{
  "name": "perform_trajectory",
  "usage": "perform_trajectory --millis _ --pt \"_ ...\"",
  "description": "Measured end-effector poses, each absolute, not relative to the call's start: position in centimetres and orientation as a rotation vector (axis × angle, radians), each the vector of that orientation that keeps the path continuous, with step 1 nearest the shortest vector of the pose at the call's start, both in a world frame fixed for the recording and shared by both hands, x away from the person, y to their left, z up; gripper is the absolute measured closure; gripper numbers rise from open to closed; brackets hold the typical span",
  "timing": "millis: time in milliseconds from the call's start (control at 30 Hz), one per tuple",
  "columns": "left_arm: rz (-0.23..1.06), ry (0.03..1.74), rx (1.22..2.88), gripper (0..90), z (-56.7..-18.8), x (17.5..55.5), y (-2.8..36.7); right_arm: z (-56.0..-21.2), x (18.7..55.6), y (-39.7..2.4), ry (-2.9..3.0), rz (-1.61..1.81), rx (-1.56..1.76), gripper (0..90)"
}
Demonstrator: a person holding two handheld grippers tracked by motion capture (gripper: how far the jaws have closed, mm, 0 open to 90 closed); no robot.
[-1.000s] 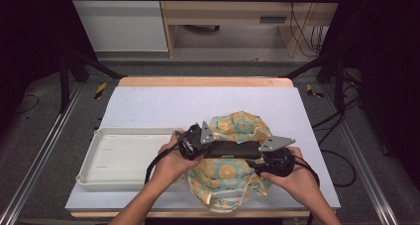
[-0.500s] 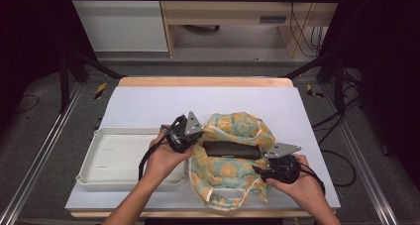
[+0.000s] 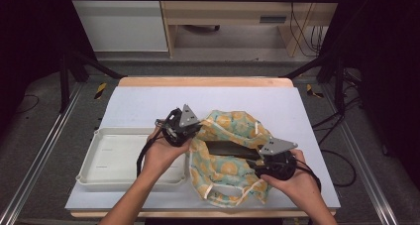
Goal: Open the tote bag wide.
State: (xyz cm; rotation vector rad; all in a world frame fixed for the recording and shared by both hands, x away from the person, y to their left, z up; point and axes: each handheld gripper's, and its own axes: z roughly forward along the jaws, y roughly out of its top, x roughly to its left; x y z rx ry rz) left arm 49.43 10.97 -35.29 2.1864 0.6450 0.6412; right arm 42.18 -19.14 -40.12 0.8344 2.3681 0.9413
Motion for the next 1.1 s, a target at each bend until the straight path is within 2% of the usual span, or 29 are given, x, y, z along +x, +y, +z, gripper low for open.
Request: perform_trajectory --millis 233,433,467,500,533,633,667,700,733,767,867,900,933,1100 --pt "0.622 0.669 2.162 89.7 -35.0 49.2 12.0 -42.2 41.5 -21.2 2.376 0.898 0.911 40.2" --pt "0.601 0.665 2.194 89.7 -35.7 49.8 11.1 -40.0 41.0 -21.9 2.294 0.974 0.892 41.6" --pt "0.591 0.672 2.177 89.6 -35.5 49.8 11.0 -39.0 41.4 -22.0 2.246 0.972 0.894 38.8" --pt "0.591 0.672 2.177 89.7 -35.5 49.8 11.0 -39.0 41.4 -22.0 2.246 0.972 0.894 38.8" --pt "0.591 0.675 2.17 89.7 -35.4 49.7 11.0 -38.7 42.2 -22.0 2.224 0.945 0.92 33.3" --pt "0.6 0.678 2.152 89.8 -34.9 49.6 11.1 -39.1 43.2 -21.7 2.242 0.928 0.955 28.6" --pt "0.603 0.679 2.144 89.8 -34.8 49.5 11.2 -39.8 44.3 -21.5 2.259 0.898 0.981 32.5" --pt "0.606 0.677 2.145 89.8 -34.6 49.5 11.3 -39.8 44.3 -21.5 2.259 0.898 0.981 32.5" --pt "0.608 0.678 2.14 89.8 -34.4 49.5 11.5 -40.2 45.0 -21.5 2.256 0.863 0.983 49.6" --pt "0.608 0.678 2.14 89.8 -34.4 49.5 11.5 -40.2 45.0 -21.5 2.256 0.863 0.983 49.6" --pt "0.607 0.664 2.173 89.8 -34.6 49.7 11.4 -39.5 46.5 -22.8 2.178 0.901 1.056 79.0" --pt "0.603 0.664 2.187 89.8 -34.9 49.9 11.2 -39.5 46.5 -22.8 2.178 0.901 1.056 79.0" --pt "0.602 0.66 2.201 89.8 -35.1 50.1 11.1 -39.1 47.3 -23.4 2.147 0.933 1.075 85.9" --pt "0.595 0.677 2.287 89.8 -37.0 52.0 9.6 -39.7 50.1 -23.8 2.166 0.882 1.113 89.2"
